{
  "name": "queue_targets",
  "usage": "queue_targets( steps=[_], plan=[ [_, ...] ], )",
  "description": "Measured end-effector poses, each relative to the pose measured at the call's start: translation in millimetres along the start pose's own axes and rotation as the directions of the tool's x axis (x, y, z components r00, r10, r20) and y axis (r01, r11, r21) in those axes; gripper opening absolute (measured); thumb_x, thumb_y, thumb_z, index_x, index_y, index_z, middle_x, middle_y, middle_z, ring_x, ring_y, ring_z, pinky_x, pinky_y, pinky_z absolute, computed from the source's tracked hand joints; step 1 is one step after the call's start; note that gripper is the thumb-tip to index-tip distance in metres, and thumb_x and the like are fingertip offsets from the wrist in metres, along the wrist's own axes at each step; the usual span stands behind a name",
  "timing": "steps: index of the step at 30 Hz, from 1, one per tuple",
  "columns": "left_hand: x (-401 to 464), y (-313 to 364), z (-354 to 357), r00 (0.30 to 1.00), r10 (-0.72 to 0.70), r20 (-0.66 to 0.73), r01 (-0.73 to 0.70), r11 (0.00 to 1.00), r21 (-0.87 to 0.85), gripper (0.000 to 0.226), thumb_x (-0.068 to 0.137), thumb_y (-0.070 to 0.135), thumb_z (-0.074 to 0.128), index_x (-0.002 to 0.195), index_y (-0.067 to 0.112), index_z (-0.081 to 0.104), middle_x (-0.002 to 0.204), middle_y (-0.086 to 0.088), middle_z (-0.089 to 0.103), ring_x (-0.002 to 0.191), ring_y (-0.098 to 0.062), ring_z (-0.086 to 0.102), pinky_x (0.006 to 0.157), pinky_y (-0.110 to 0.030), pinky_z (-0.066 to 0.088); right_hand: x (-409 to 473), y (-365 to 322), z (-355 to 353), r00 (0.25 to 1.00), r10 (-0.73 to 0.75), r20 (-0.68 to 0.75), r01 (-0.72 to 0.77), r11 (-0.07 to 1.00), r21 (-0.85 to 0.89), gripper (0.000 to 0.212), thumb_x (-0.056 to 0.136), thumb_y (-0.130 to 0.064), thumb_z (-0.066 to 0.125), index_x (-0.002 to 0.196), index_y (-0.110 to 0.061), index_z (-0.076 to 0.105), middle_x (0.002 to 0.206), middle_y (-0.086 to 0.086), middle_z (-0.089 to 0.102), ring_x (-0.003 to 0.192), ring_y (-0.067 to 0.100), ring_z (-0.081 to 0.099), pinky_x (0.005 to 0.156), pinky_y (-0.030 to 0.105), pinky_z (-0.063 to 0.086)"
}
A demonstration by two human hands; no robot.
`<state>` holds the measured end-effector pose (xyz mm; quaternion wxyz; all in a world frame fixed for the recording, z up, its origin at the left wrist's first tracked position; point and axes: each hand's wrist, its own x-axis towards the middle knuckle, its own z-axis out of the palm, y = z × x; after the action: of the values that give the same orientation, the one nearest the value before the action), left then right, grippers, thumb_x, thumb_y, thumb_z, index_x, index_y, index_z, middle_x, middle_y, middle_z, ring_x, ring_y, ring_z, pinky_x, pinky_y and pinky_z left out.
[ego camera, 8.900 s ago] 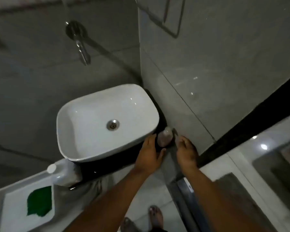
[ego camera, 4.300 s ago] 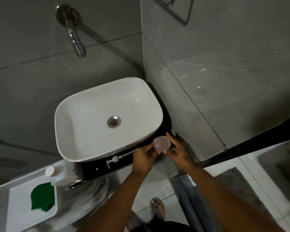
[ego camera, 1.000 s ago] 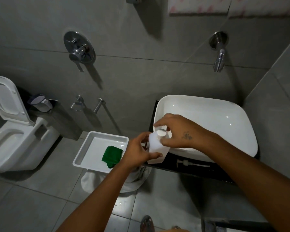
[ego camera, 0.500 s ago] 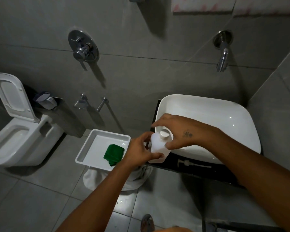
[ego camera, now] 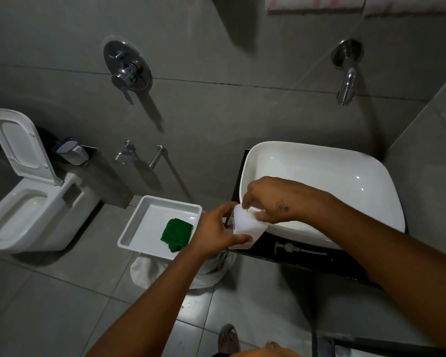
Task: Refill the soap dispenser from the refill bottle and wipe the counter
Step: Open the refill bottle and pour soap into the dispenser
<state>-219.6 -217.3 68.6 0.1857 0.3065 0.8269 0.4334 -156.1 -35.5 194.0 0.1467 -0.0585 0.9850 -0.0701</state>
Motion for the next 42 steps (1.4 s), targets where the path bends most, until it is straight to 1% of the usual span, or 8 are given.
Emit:
queue_targets(
  steps=[4,8,14,18,23,33,38,42],
  plan=[
    [-2.5,-7.9,0.3,1.0,-0.029,-0.002,0.029,0.999,-0.016,0.077,0.055,0.04,0.098,0.122,0.033,0.061,0.11,0.017,0.069,0.101,-0.003,0.066,0.085,-0.023,0.058,-4.2,8.3,0.5,0.984,-0.029,-0.176,0.057,0.986,0.154,0.032,0.083,-0.015,0.069,0.111,-0.029,0.071,0.116,-0.006,0.061,0.095,0.011,0.058,0.085,0.03,0.053],
    [-12.9,-24.0,-3.1,0.995,-0.095,-0.039,0.093,0.995,-0.037,0.074,0.055,0.038,0.098,0.118,0.034,0.061,0.11,0.017,0.069,0.101,-0.004,0.067,0.085,-0.025,0.06,-22.9,18.5,49.9,0.83,0.301,-0.47,0.02,0.826,0.564,0.027,0.071,-0.016,0.083,0.095,-0.026,0.075,0.095,-0.008,0.065,0.081,0.01,0.062,0.075,0.022,0.051],
    [-40.8,-50.6,-10.1,0.987,-0.147,-0.071,0.146,0.989,-0.019,0.077,0.054,0.04,0.097,0.119,0.044,0.056,0.113,0.026,0.064,0.109,-0.001,0.062,0.085,-0.027,0.06,-2.6,-1.4,211.5,0.606,0.765,-0.218,-0.198,0.411,0.89,0.021,0.067,-0.01,0.087,0.069,-0.017,0.067,0.074,-0.003,0.068,0.07,0.018,0.067,0.071,0.039,0.058],
    [-59.0,-59.0,-11.2,0.986,-0.159,-0.051,0.161,0.986,0.035,0.078,0.059,0.035,0.097,0.122,0.045,0.051,0.114,0.03,0.056,0.11,-0.003,0.057,0.081,-0.011,0.047,26.7,-16.5,262.3,0.66,0.73,-0.181,-0.323,0.492,0.808,0.011,0.081,-0.015,0.076,0.091,-0.012,0.075,0.103,0.0,0.069,0.096,0.022,0.065,0.085,0.03,0.052],
    [-66.4,-66.6,-17.0,0.981,-0.189,-0.05,0.191,0.981,0.039,0.08,0.057,0.032,0.098,0.121,0.047,0.052,0.119,0.023,0.062,0.113,-0.007,0.06,0.087,-0.02,0.054,53.9,-15.8,274.1,0.606,0.774,-0.185,-0.458,0.529,0.714,0.018,0.086,-0.019,0.069,0.102,-0.014,0.075,0.122,0.003,0.068,0.111,0.03,0.055,0.094,0.035,0.046],
    [-54.9,-57.3,-18.0,0.99,-0.141,-0.026,0.142,0.989,0.047,0.08,0.058,0.031,0.098,0.124,0.04,0.053,0.118,0.027,0.06,0.113,-0.006,0.06,0.09,-0.02,0.056,42.2,-6.1,275.9,0.542,0.816,-0.202,-0.392,0.458,0.798,0.016,0.083,-0.019,0.073,0.098,-0.014,0.07,0.106,0.005,0.068,0.099,0.025,0.061,0.084,0.034,0.05],
    [-47.0,-45.8,-7.3,0.995,-0.095,-0.013,0.095,0.995,-0.007,0.079,0.054,0.028,0.099,0.117,0.047,0.055,0.115,0.023,0.062,0.11,-0.009,0.063,0.085,-0.024,0.055,-21.7,16.2,280.5,0.142,0.978,-0.154,-0.213,0.182,0.96,0.017,0.078,-0.012,0.08,0.081,-0.017,0.064,0.083,0.0,0.061,0.074,0.018,0.06,0.071,0.023,0.046],
    [-37.9,-32.5,12.8,0.998,-0.065,0.006,0.065,0.997,-0.032,0.077,0.05,0.021,0.101,0.101,0.059,0.058,0.11,0.014,0.069,0.102,-0.019,0.07,0.088,-0.043,0.059,-97.9,65.9,307.3,-0.307,0.952,0.014,-0.104,-0.049,0.993,0.042,0.068,-0.016,0.087,0.091,-0.018,0.052,0.085,0.01,0.059,0.077,0.034,0.06,0.077,0.048,0.052]
  ],
)
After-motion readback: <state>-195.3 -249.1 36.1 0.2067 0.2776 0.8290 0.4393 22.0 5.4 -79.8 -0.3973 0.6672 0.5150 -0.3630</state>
